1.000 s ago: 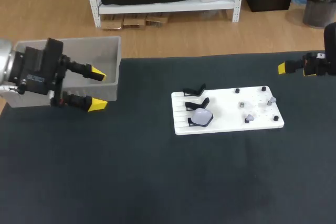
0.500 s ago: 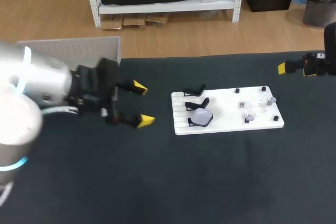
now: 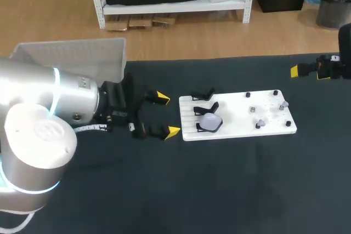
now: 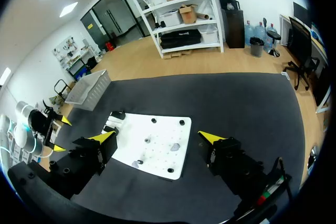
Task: Pick up each earbud case from the left stands, insert the matching earbuds, close the lid, and place the case in the box.
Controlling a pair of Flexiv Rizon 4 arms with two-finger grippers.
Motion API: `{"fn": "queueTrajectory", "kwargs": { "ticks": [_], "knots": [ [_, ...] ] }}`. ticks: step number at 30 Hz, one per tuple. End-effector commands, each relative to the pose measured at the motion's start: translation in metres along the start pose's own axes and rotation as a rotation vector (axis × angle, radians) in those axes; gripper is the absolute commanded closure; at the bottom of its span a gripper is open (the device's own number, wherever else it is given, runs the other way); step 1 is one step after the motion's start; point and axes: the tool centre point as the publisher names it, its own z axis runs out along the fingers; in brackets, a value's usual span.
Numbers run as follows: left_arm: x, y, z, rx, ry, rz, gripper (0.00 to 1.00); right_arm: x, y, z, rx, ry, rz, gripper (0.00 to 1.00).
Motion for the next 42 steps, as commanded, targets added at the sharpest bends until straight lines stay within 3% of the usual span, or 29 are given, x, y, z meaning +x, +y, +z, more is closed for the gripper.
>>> {"fn": "queueTrajectory", "kwargs": {
  "ticks": [1,8,19,27,29,33,40,42],
  "knots": [
    [0.001,-0.001,-0.001,-0.003,-0.005,0.001,0.00,0.000,-0.001,0.000,-0.004,0.001,-0.001,0.00],
    [0.010,-0.001,0.032,0.105,-0.005,0.022,0.00,0.000,-0.001,0.000,-0.004,0.001,-0.001,0.00],
    [0.017,0.000,0.069,0.148,-0.008,0.009,0.00,0.000,-0.001,0.000,-0.004,0.001,-0.001,0.00],
    [0.023,0.001,0.080,0.159,-0.064,-0.018,0.00,0.000,-0.001,0.000,-0.004,0.001,-0.001,0.00],
    [0.023,0.002,0.083,0.163,-0.067,-0.019,0.09,0.000,-0.001,0.000,-0.004,0.001,-0.001,0.00],
    [0.025,0.007,0.089,0.168,-0.070,-0.026,0.10,0.000,-0.001,0.000,-0.004,0.001,-0.001,0.00],
    [0.022,0.010,0.094,0.178,-0.080,-0.034,0.31,0.000,-0.001,0.000,-0.004,0.001,-0.001,0.00],
    [0.021,0.010,0.096,0.183,-0.082,-0.034,0.31,0.000,-0.001,0.000,-0.004,0.001,-0.001,0.00]
  ]
}}
